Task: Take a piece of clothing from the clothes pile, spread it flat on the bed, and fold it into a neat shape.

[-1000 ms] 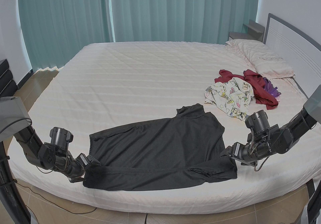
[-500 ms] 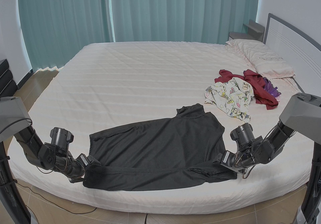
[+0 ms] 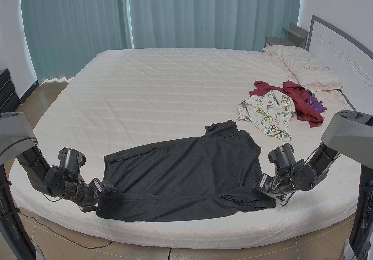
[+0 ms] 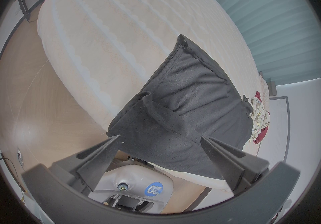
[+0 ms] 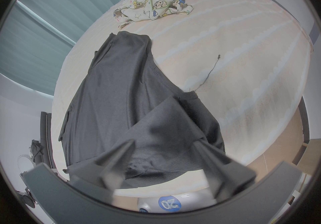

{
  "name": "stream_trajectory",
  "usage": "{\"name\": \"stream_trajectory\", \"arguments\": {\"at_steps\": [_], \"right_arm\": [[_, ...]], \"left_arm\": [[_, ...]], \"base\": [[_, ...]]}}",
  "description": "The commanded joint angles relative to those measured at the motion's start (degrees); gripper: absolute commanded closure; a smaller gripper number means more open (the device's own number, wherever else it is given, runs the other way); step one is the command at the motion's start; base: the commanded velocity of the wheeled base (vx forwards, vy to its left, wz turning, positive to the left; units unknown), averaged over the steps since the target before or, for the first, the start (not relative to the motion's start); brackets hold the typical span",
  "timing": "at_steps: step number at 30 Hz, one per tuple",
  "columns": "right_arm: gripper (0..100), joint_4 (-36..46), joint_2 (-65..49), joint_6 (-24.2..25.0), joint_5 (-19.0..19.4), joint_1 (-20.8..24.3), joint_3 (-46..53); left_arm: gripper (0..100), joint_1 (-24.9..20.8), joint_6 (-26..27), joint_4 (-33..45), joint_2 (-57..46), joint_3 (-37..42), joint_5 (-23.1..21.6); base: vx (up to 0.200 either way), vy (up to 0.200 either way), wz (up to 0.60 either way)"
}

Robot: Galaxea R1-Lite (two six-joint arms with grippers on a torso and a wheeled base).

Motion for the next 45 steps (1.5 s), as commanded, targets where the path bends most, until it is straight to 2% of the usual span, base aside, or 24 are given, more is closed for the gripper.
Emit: {"name": "stream_trajectory", "arguments": {"at_steps": [1,15,25,32,38,45], "right_arm": [[100,0.12,0.85,-0.1,-0.04,-0.08,0.51],[100,1.71,-10.49,-0.1,0.49,0.45,3.5],[100,14.63,-16.64,-0.1,4.27,0.45,-5.38],[100,16.38,-17.25,-0.1,4.45,0.45,-5.82],[100,21.66,-18.48,-0.01,4.71,1.33,-4.94],[100,27.19,-21.91,-0.1,7.96,1.77,-3.62]], "left_arm": [[0,0.01,-0.02,-0.01,0.09,0.0,0.01],[0,0.01,-0.02,-0.01,0.09,0.0,0.01],[0,0.01,-0.02,-0.01,0.09,0.0,0.01],[0,0.01,-0.02,-0.01,0.09,0.0,0.01],[0,0.01,-0.02,-0.01,0.09,0.0,0.01],[0,-0.08,0.06,-0.01,0.18,0.0,0.01]], "base": [[0.0,0.0,0.0],[0.0,0.0,0.0],[0.0,0.0,0.0],[0.0,0.0,0.0],[0.0,0.0,0.0],[0.0,0.0,0.0]]}}
